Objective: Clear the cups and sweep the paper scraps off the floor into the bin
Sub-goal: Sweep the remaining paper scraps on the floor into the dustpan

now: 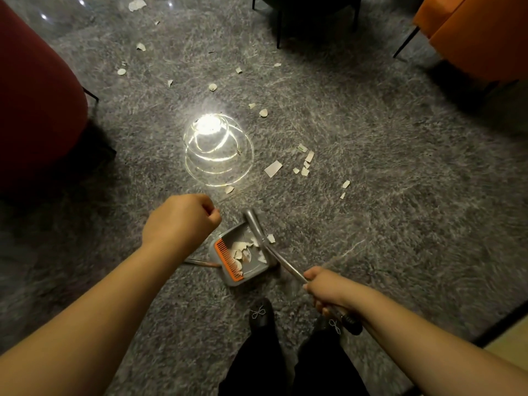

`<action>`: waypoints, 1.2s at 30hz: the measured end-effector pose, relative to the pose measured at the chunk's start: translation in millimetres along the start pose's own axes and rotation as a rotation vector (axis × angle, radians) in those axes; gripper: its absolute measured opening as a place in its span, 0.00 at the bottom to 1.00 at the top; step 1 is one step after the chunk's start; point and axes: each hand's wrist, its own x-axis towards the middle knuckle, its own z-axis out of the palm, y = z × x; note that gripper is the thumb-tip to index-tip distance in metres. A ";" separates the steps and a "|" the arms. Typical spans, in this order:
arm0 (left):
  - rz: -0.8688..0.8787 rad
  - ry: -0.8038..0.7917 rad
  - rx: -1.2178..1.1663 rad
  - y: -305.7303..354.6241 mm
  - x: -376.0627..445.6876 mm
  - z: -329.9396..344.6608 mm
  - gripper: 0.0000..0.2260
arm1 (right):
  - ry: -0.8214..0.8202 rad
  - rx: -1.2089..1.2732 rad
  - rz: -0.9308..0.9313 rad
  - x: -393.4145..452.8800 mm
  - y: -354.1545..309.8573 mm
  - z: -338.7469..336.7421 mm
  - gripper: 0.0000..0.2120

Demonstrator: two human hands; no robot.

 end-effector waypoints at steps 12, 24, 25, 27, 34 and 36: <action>0.017 -0.007 -0.023 -14.7 -15.8 0.0 0.07 | 0.054 0.004 -0.052 -51.0 -0.1 -5.4 0.14; 0.070 -0.022 0.059 -20.1 -8.9 -8.6 0.07 | 0.162 0.009 -0.020 -5.6 -10.6 -19.0 0.09; 0.071 -0.017 0.059 -20.0 -7.8 -8.0 0.07 | 0.155 0.000 -0.015 -0.9 -12.0 -17.0 0.09; 0.070 -0.008 0.059 -24.2 -6.2 -7.0 0.08 | 0.129 -0.013 -0.019 6.7 -15.6 -9.9 0.09; 0.024 0.001 0.048 -45.4 -7.5 -7.4 0.07 | -0.032 0.111 -0.019 5.5 -29.9 16.7 0.11; 0.024 -0.002 0.042 -43.0 -7.7 -7.9 0.06 | -0.069 0.172 -0.012 -2.2 -26.2 18.5 0.11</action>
